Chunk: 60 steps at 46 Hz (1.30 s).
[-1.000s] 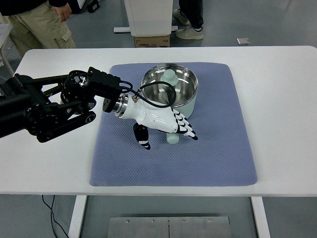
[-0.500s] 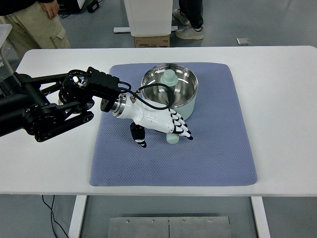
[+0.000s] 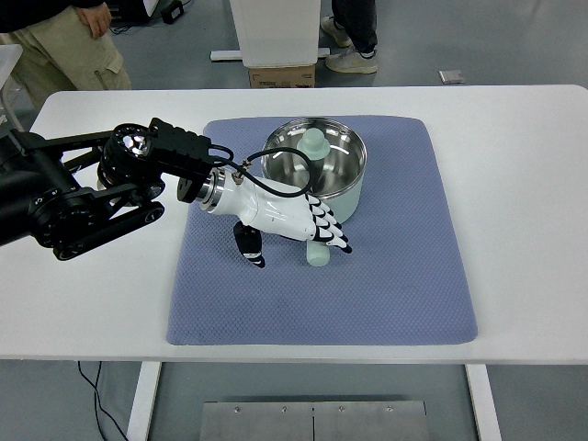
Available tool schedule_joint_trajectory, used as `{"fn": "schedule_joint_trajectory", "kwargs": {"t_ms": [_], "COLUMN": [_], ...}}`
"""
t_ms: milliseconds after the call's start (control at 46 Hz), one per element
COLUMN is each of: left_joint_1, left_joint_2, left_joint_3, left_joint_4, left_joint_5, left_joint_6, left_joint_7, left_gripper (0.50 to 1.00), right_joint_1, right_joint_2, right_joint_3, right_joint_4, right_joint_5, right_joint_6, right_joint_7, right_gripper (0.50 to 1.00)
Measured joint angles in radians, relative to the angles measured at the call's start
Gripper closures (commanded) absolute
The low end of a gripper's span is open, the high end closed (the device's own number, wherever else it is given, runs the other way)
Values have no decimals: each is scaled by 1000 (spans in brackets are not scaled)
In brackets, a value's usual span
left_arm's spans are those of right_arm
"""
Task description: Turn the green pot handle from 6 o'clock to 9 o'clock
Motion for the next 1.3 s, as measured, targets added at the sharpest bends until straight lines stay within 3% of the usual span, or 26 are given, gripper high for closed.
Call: {"fn": "schedule_joint_trajectory", "kwargs": {"t_ms": [1304], "left_joint_1": [-40], "left_joint_2": [44], "left_joint_3": [63], "left_joint_4": [-2], "left_joint_5": [47], "left_joint_6": [-4], "left_joint_7": [0], "left_gripper": [500], "right_joint_1": [0], "right_joint_2": [0], "right_joint_3": [0], "right_joint_4": [0], "right_joint_5": [0], "right_joint_6": [0], "right_joint_7": [0], "right_gripper": [500]}}
